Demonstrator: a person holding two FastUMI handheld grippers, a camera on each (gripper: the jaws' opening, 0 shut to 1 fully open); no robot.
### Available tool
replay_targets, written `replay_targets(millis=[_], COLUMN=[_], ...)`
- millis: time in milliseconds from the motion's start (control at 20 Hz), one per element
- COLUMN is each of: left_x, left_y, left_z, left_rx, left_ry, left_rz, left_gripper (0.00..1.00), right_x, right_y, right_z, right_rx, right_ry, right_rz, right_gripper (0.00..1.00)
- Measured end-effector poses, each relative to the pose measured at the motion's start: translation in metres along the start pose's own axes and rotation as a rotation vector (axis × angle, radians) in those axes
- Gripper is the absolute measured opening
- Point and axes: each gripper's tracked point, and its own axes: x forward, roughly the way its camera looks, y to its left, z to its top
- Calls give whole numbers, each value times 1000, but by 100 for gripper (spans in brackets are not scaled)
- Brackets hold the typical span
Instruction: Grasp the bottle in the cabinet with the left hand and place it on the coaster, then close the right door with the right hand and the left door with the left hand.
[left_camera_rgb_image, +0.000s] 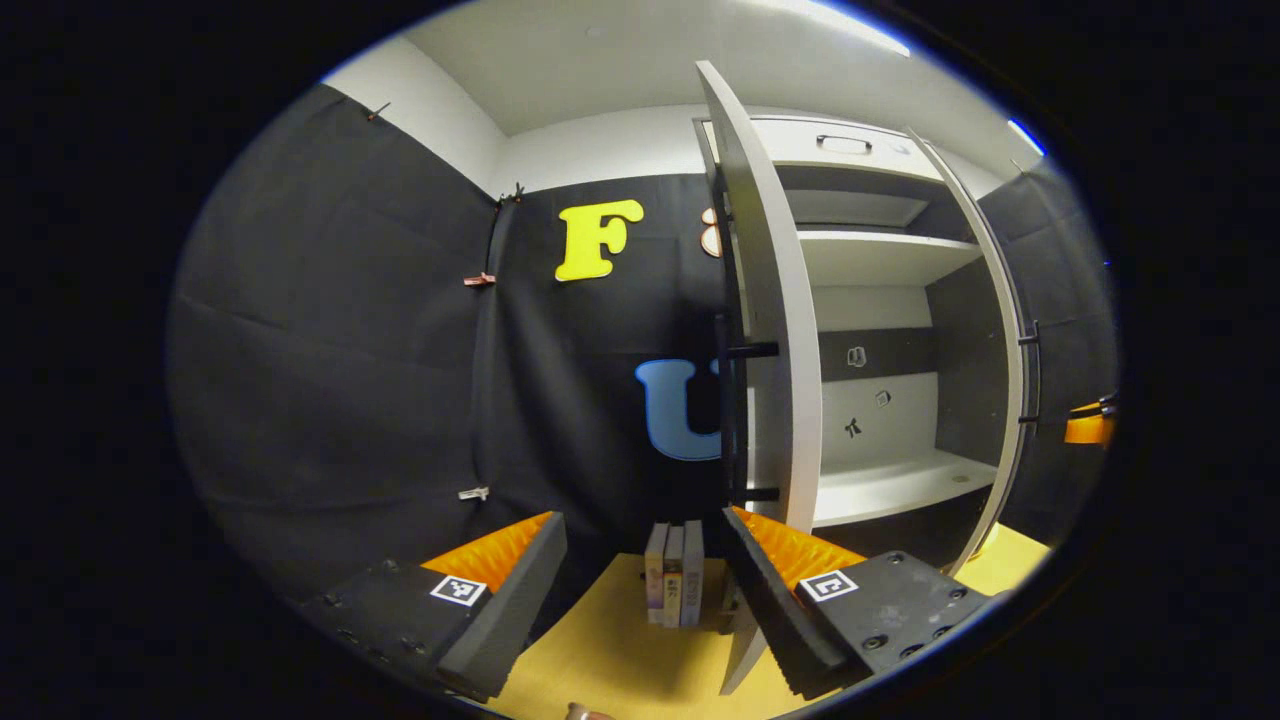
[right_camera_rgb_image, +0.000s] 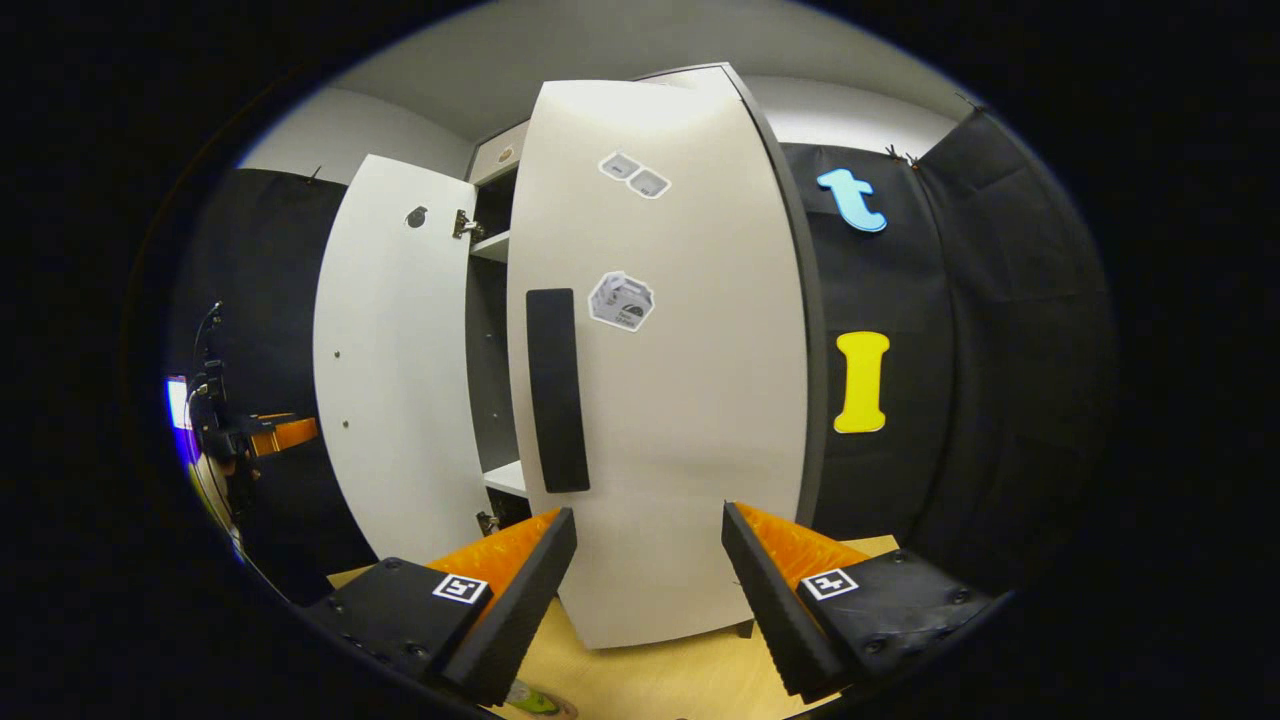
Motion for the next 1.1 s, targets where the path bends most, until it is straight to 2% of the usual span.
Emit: replay_targets(millis=[250, 350, 400, 450, 550, 650, 900, 950, 1100], left_x=[13, 13, 14, 14, 8, 5, 6, 7, 13], left_y=[-17, -22, -24, -27, -42, -54, -92, -103, -140], left_z=[-1, -1, 0, 1, 2, 1, 0, -1, 0], left_rx=[-21, -18, -16, -16, -24, -42, -96, -101, -104], left_ry=[-3, 9, 11, 12, 12, 11, 20, 24, 14], left_rz=[-93, -135, -149, -159, -172, -191, -272, -289, -354], left_gripper=[92, 93, 90, 94, 90, 94, 94, 90, 94], right_x=[-13, -12, -11, -9, -3, 1, 6, 7, 6], right_y=[-20, -23, -22, -22, -16, -15, -29, -32, -41], right_z=[0, -4, -4, -2, 2, 3, -1, 0, 2], right_rx=[32, 32, 28, 27, 32, 32, 26, 27, 27], right_ry=[0, 10, 12, 7, -1, -5, 9, 9, 6], right_rz=[-77, -88, -90, -87, -69, -57, -64, -68, -81], right_gripper=[98, 98, 98, 98, 98, 98, 98, 98, 98])
